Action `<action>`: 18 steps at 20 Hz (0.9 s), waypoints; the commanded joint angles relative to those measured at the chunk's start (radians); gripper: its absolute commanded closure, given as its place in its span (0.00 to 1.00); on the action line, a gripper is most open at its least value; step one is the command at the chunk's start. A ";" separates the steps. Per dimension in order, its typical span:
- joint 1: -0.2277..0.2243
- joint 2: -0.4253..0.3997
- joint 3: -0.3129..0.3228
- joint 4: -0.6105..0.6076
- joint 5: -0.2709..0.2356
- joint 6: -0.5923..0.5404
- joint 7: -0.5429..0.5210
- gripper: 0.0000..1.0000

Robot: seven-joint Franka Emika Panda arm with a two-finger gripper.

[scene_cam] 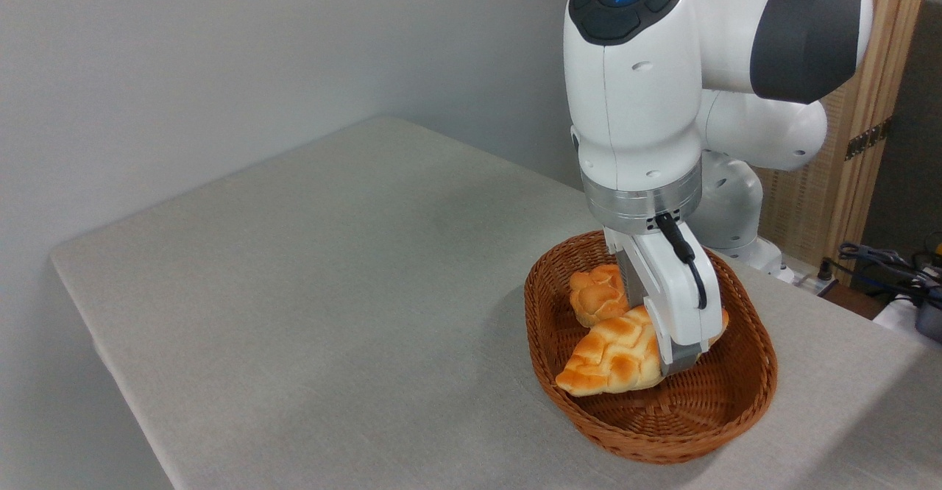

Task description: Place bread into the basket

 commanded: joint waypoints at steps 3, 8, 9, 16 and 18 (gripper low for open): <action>-0.009 -0.006 0.008 0.005 0.017 0.001 -0.004 0.00; -0.009 -0.008 0.007 0.036 0.011 -0.002 -0.009 0.00; -0.006 -0.008 0.004 0.053 -0.001 -0.004 -0.020 0.00; 0.042 0.005 -0.168 0.225 -0.146 -0.044 -0.349 0.00; 0.042 0.029 -0.221 0.277 -0.155 -0.042 -0.443 0.00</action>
